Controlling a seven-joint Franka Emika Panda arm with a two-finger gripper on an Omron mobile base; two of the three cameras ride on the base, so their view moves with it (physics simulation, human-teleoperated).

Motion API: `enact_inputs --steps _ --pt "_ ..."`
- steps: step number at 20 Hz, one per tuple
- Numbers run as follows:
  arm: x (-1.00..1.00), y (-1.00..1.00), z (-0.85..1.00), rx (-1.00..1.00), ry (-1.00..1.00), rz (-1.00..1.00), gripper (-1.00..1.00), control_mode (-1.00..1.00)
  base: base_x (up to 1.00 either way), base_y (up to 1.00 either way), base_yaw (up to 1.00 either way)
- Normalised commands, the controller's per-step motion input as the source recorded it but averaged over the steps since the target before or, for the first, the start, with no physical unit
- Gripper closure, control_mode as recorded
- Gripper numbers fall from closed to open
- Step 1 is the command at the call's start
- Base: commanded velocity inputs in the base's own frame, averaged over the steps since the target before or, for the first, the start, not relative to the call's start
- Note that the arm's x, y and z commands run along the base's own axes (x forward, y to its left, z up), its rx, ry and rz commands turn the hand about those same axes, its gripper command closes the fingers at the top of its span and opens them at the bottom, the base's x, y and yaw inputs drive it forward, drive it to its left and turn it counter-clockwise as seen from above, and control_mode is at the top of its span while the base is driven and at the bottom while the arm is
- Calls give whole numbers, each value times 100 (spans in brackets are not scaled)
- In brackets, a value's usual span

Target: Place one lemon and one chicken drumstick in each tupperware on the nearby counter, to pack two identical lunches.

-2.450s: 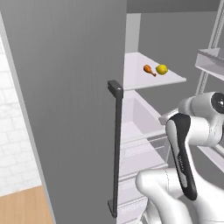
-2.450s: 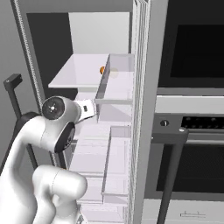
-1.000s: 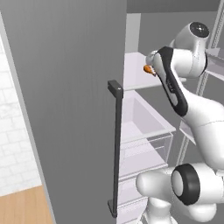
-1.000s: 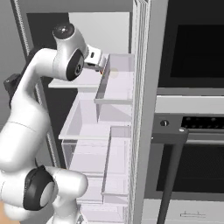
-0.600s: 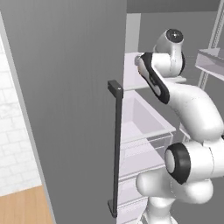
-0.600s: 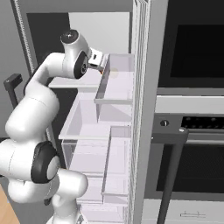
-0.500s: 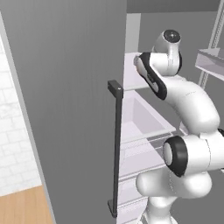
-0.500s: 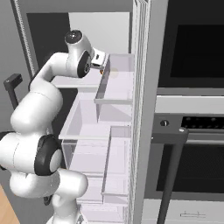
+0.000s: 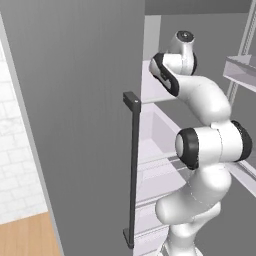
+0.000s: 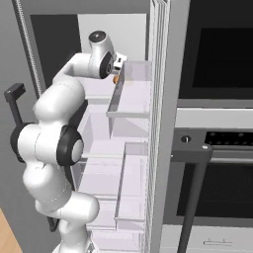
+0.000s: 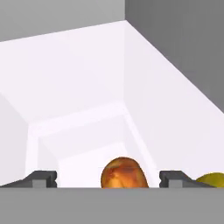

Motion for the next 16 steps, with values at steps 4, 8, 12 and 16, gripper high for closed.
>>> enact_inputs --steps 4,8,12,16 --pt "28 -2 -20 0 1 0 -100 -100 0 0 0" --pt "-36 -7 -6 0 -8 0 -100 -100 0 0 0" --pt "-26 -2 13 0 -16 0 -100 -100 0 0 0" --pt "-7 -28 -48 -4 4 -1 -100 -100 0 0 0"
